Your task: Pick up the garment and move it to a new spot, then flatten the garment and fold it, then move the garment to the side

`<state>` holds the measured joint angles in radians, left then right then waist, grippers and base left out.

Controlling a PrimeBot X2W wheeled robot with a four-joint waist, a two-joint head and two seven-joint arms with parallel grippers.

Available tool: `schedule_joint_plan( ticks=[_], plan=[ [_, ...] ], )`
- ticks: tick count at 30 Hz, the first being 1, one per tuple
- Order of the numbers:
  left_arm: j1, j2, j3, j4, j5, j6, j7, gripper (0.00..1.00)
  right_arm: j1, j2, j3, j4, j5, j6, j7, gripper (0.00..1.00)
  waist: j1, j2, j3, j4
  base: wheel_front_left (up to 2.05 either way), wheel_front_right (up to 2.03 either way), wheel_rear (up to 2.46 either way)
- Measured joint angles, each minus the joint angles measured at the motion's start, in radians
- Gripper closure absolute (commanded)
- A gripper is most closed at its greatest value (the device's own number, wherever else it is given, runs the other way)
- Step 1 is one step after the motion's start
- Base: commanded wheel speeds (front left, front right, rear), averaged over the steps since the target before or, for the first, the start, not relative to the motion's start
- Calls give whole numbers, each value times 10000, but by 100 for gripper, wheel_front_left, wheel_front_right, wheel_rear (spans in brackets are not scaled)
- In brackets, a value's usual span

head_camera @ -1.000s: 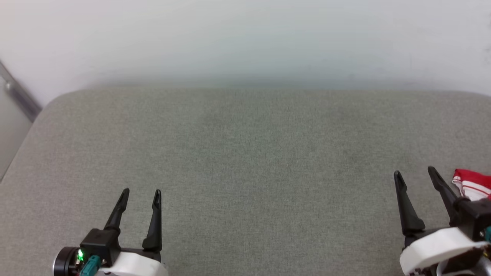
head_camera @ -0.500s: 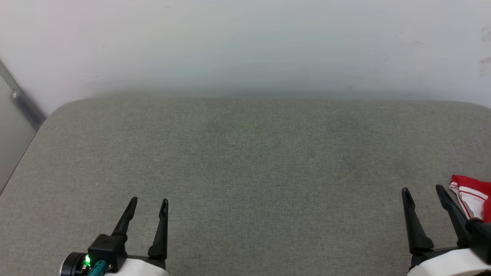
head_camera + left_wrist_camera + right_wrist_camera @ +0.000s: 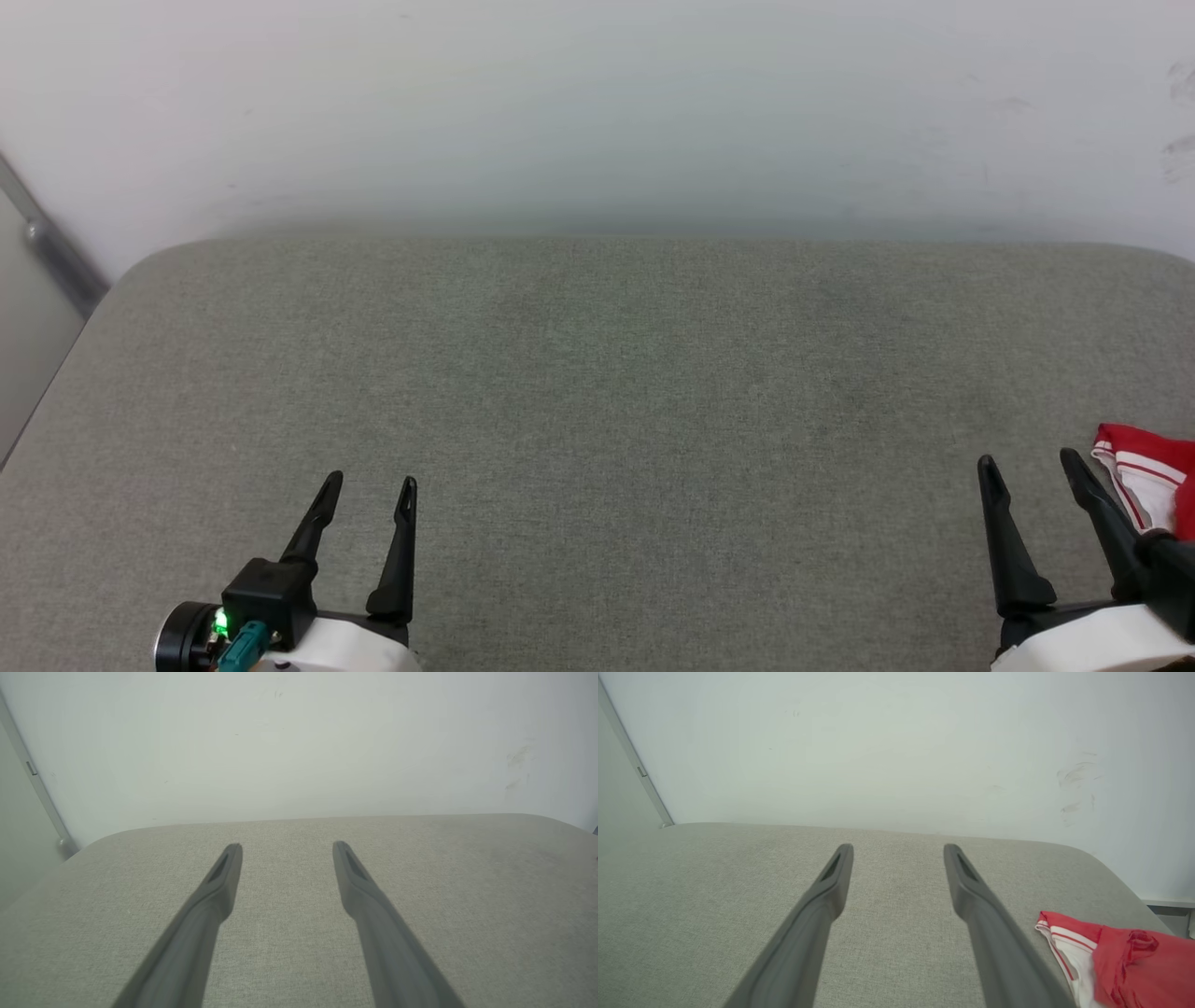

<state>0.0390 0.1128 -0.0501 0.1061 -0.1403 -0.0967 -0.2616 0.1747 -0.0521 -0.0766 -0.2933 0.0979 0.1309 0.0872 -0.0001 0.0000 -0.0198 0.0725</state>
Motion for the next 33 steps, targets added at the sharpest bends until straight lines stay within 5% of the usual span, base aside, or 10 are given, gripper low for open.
schedule_joint_plan(
  ticks=[1, 2, 6, 33],
  plan=[
    [-26, -6, 6, 21, 23, -4, 0, 0, 0, 0, -8, 0, 8, 0, 0, 0, 0, 0, 4, 10, 0, 0, 0],
    [-38, -13, 13, 52, 36, -4, 4, 100, 5, 2, -6, 21, 12, 0, 4, 100, 0, 0, 7, 18, 0, 0, 0],
    [183, -50, -27, 424, -21, -4, 81, 100, 67, 8, 33, 399, 40, 2, 17, 100, 1, 0, 8, 13, 0, 0, 0],
    [-238, -253, 512, 765, -4824, -90, 1289, 100, -688, -150, 211, 2033, 5254, 0, -117, 100, 1, 0, 57, -148, 0, 0, 0]
  ],
)
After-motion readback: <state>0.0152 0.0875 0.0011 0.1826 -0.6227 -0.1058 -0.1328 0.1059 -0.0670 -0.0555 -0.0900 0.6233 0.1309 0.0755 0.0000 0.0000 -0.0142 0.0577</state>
